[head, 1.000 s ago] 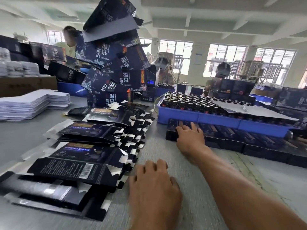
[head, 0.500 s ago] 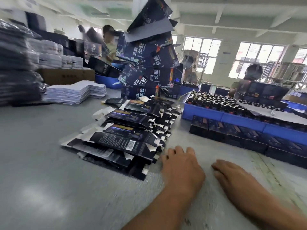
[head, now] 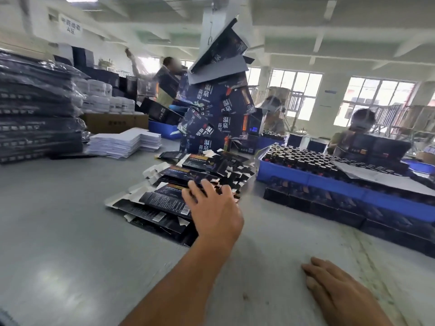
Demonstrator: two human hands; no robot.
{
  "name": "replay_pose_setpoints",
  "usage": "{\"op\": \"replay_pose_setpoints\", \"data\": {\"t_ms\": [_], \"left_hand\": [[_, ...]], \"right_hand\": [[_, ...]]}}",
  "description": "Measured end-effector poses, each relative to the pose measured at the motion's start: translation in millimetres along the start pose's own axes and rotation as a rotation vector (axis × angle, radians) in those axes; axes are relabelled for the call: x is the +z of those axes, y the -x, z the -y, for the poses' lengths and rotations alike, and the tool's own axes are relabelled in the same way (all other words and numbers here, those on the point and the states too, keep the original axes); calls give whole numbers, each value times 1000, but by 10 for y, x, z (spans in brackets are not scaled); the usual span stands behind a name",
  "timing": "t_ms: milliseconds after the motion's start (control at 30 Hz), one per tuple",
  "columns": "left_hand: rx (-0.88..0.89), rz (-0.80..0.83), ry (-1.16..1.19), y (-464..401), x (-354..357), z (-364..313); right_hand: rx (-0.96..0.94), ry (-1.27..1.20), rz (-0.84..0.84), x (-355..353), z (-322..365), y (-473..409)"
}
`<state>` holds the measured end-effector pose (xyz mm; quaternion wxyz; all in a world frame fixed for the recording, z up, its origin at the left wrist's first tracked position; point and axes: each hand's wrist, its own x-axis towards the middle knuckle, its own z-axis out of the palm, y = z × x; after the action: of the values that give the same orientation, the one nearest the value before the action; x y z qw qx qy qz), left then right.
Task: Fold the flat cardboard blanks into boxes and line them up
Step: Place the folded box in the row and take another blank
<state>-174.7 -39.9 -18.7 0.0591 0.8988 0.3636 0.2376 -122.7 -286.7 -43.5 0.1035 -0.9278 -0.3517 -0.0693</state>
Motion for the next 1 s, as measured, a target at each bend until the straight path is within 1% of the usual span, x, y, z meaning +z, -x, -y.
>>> {"op": "replay_pose_setpoints", "data": {"t_ms": [67,100,167,333,400,500,533,600,667,767,867,1000], "left_hand": [[-49,150,-55,-16,45,47],[-36,215,-75,6,61,15],[64,297,-75,121,64,-162],[510,332,-3,708,38,-780],[639,304,12,857,27,-887],[770,271,129,839,-11,-851],[785,291,148,790,-15,-810],[769,370,103,657,-6,-713],[704,497,55,520,-5,-610],[649,663,64,385,4,-498],[667,698,52,355,28,-477],[695,647,11,343,43,-498]], "right_hand": [[-13,-39,-29,14,-46,14],[-16,-63,-39,22,-69,21],[-7,-105,-40,27,-97,33],[80,-257,-86,16,-141,44],[96,-345,-114,-5,-182,49],[112,-414,-100,-33,-251,77],[113,-421,-92,-34,-270,80],[119,-418,-85,-26,-287,80],[121,-422,-88,-19,-290,81],[127,-454,-68,-15,-292,91],[134,-497,-49,-19,-300,103],[145,-570,-48,-36,-303,111]]}}
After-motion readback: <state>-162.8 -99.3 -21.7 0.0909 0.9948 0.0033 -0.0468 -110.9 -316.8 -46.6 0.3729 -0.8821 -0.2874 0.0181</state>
